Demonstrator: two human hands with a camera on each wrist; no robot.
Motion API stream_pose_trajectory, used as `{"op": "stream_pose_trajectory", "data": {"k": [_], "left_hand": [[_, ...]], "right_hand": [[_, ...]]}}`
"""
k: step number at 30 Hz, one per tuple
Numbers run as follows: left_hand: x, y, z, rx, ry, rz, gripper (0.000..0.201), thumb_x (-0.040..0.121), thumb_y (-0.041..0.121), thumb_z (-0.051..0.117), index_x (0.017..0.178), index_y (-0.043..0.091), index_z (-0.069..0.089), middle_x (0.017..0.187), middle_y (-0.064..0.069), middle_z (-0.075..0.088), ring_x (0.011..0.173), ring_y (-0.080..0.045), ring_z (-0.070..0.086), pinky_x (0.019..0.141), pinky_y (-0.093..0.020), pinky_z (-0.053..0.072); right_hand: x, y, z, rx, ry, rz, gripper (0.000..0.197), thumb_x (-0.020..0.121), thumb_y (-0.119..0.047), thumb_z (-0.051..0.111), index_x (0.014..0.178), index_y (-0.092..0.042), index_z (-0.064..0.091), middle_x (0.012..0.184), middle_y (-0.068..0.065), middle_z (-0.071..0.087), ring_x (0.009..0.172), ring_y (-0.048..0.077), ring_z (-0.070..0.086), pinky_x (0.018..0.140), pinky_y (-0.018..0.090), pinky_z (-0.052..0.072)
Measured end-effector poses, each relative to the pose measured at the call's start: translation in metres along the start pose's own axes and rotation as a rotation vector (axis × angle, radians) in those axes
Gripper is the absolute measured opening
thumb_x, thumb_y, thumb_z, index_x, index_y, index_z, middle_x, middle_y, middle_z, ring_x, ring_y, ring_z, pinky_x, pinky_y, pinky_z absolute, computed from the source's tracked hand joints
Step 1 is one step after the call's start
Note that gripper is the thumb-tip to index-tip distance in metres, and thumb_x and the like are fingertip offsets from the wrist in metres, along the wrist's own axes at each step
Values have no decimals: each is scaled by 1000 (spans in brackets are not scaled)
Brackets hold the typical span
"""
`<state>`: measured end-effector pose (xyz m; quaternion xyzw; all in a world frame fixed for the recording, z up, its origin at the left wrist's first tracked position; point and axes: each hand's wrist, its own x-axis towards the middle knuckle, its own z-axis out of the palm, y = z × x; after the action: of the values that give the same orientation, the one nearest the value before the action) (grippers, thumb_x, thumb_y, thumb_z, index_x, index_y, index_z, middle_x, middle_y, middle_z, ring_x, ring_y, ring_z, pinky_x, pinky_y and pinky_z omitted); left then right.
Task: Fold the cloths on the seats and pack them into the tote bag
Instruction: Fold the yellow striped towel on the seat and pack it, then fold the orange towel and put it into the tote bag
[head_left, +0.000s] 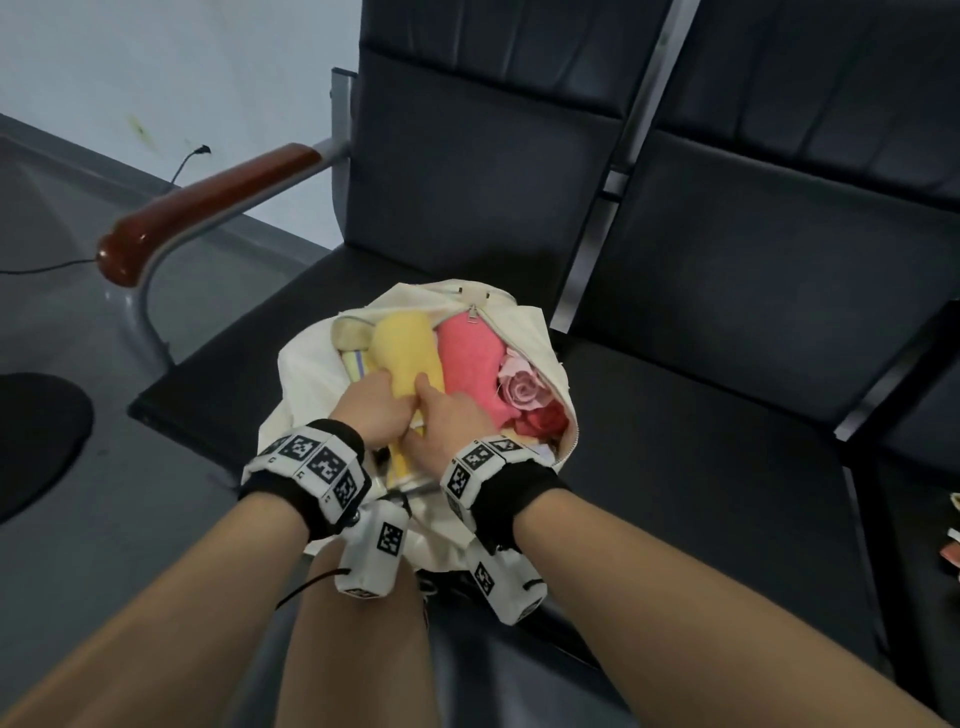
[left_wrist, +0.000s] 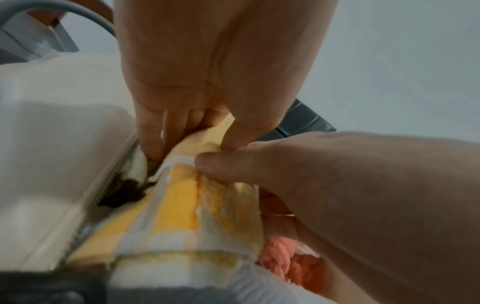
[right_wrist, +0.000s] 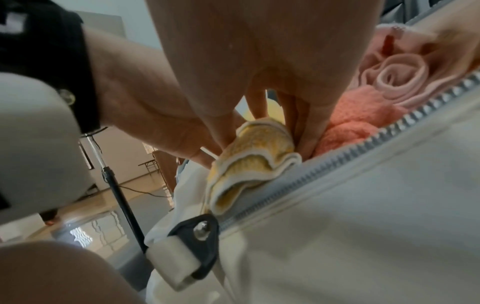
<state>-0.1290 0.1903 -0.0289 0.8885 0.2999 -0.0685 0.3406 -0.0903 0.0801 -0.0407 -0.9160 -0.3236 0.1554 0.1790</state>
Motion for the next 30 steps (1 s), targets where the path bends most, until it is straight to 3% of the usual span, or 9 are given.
{"op": "stream_pose_trajectory", "data": {"k": [2,4,7,9,11,16,22,30], "left_hand": [[-3,3,1,-17,-10,-12,30,101,26,49,113,1,57,114,-19,63,95,-30,57,77,-31,40],[-9,8,-1,-25,-14,-44,33,101,22,49,124,-1,50,124,-21,58,102,-31,55,80,-31,39],[-23,20,-5,-68,85,-61,75,96,16,57,153,-3,12,156,-23,26,133,-37,43,100,-36,38],[-35,32,-8,-77,152,-36,92,93,15,62,155,-1,-4,162,-23,2,144,-38,27,114,-38,29],[-49,50,-9,-39,190,28,99,92,21,65,155,-1,-8,163,-23,-7,150,-38,11,121,-41,18],[-96,131,5,-9,198,307,95,92,28,64,156,2,-1,164,-18,3,152,-30,9,122,-39,16],[-165,247,64,6,98,583,93,93,32,65,159,10,3,165,-14,6,153,-25,6,122,-37,14],[-233,371,179,46,-33,724,92,91,31,65,159,18,4,164,-11,9,152,-26,9,120,-41,22]], "right_hand": [[-4,-1,-5,-36,-61,-9,73,91,-34,53,153,-23,15,107,14,63,97,34,62,66,32,41],[-14,-1,-17,-19,-124,-6,76,92,-35,53,155,-27,11,112,14,64,99,33,62,74,34,49],[-42,5,-46,65,-112,-8,72,91,-32,56,154,-27,20,121,13,61,108,33,60,88,37,52],[-64,16,-69,79,-35,-13,60,92,-30,55,147,-22,34,123,12,61,111,31,59,91,36,50],[-86,30,-92,66,20,31,57,92,-31,54,146,-21,37,132,11,56,119,31,55,95,36,48],[-148,83,-152,64,162,167,60,93,-37,53,148,-23,33,137,9,50,122,28,53,94,35,47],[-243,159,-216,71,343,308,65,92,-35,54,151,-24,29,141,8,46,124,26,51,94,33,46],[-352,274,-265,119,446,522,64,91,-32,57,149,-20,32,141,11,47,128,28,48,102,36,44]]}}
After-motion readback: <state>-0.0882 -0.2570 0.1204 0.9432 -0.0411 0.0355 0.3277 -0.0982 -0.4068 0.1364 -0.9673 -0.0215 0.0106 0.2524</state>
